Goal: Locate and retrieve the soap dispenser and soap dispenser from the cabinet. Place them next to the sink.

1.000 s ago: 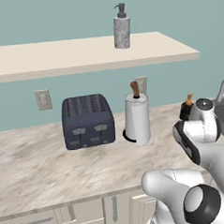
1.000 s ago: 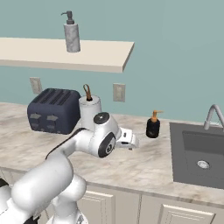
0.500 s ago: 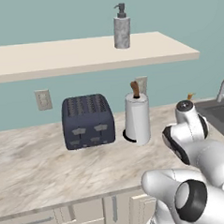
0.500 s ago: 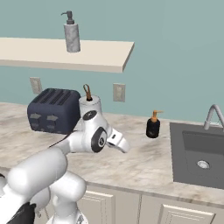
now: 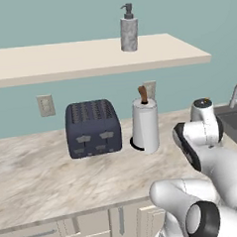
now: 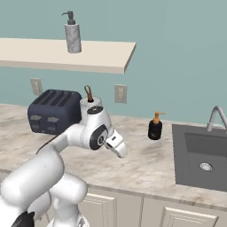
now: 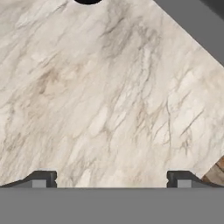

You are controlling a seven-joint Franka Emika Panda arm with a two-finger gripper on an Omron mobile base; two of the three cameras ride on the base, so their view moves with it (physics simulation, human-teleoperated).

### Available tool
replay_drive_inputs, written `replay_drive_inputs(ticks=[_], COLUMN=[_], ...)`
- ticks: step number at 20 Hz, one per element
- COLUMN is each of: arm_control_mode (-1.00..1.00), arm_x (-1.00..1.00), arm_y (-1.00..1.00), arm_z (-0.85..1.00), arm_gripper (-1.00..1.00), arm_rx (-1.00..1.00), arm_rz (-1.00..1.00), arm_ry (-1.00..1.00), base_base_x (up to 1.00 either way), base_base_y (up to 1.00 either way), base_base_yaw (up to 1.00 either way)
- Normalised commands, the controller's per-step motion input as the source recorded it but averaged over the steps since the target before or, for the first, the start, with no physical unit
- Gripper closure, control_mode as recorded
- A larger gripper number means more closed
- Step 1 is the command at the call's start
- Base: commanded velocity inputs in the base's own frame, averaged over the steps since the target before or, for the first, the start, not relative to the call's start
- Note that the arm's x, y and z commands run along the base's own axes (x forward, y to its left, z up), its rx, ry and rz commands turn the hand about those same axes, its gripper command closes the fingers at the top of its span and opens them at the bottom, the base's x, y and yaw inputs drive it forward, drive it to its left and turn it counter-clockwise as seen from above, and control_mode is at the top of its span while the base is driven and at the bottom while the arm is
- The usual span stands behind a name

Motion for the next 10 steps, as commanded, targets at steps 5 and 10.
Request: replay_drive_inputs(ticks=[5, 10], arm_control_mode=[-1.00, -1.00], arm_x=[-0.78, -0.71], arm_y=[0.25, 0.16], arm_z=[0.44, 0.59], arm_gripper=[-1.00, -1.00], arm_rx=[0.01, -0.03], arm_rz=[0.10, 0.15], arm_ry=[0.00, -0.10], base_base_x=[0.00, 0.00], base_base_y=[0.00, 0.00], base_base_yaw=[0.00, 0.00])
